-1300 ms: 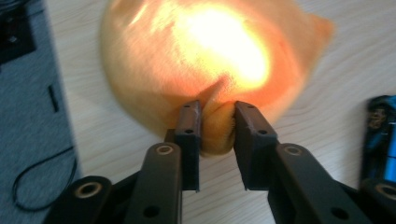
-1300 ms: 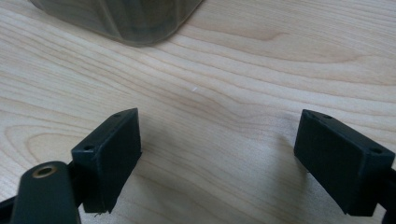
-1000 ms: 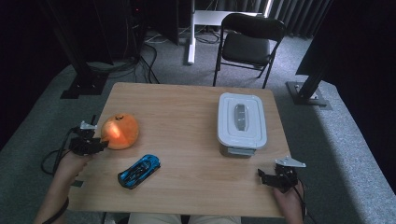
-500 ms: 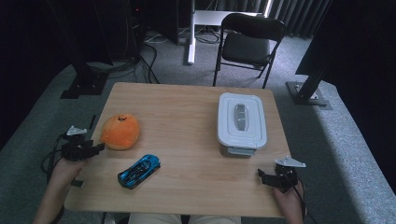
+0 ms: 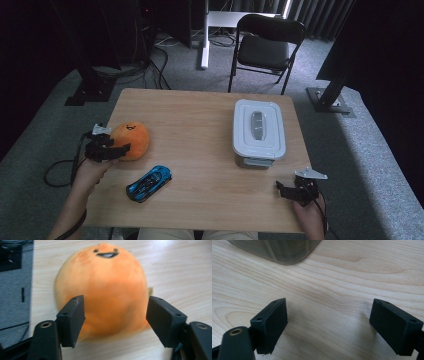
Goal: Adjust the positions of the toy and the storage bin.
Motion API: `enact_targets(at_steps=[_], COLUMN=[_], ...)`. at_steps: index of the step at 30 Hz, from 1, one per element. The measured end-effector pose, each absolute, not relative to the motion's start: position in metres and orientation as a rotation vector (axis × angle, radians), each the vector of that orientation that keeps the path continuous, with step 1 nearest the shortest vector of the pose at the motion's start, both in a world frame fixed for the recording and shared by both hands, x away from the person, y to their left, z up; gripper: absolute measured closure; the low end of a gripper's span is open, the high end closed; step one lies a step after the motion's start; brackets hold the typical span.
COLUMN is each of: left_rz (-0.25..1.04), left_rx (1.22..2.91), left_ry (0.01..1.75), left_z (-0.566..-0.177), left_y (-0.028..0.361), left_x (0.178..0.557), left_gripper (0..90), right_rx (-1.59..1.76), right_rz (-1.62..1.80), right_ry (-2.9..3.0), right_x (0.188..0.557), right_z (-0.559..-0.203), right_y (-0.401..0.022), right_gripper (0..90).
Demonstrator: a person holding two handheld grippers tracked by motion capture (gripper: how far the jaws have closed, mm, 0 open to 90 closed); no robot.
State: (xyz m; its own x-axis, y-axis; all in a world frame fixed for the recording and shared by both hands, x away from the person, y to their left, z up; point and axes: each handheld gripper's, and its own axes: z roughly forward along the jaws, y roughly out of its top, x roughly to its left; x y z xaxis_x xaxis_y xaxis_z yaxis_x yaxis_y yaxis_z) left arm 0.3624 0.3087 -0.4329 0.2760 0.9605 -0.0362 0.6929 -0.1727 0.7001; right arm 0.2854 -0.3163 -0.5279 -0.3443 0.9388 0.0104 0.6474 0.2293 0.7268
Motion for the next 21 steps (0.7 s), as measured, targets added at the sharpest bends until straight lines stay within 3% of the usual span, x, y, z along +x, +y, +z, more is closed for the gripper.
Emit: enact_targets(at_steps=[4, 7, 10, 16, 17, 19, 21], left_rz=[0.614, 0.641, 0.629, 0.607, 0.621, 0.637, 0.624], left_rx=[1.969, 2.001, 2.006, 1.995, 1.999, 1.982, 1.959], left_ry=[1.513, 1.581, 1.548, 1.502, 1.489, 1.459, 1.427], left_z=[-0.438, -0.452, -0.461, -0.468, -0.468, -0.465, -0.462], left_y=[0.300, 0.296, 0.297, 0.303, 0.302, 0.304, 0.308], left_x=[0.369, 0.381, 0.385, 0.386, 0.386, 0.383, 0.382], left_gripper=[27.5, 19.4, 20.3, 52.5, 52.5, 64.9, 69.2], right_rx=[1.457, 1.457, 1.457, 1.456, 1.457, 1.457, 1.457], right_rz=[0.904, 0.904, 0.904, 0.903, 0.904, 0.904, 0.904], right_ry=[2.076, 2.076, 2.076, 2.076, 2.076, 2.076, 2.076], right_x=[0.285, 0.285, 0.285, 0.285, 0.285, 0.285, 0.285], right_z=[-0.528, -0.528, -0.528, -0.528, -0.528, -0.528, -0.528], right_y=[-0.316, -0.316, -0.316, -0.316, -0.316, -0.316, -0.316], right_gripper=[14.3, 14.3, 14.3, 14.3, 14.3, 14.3, 14.3])
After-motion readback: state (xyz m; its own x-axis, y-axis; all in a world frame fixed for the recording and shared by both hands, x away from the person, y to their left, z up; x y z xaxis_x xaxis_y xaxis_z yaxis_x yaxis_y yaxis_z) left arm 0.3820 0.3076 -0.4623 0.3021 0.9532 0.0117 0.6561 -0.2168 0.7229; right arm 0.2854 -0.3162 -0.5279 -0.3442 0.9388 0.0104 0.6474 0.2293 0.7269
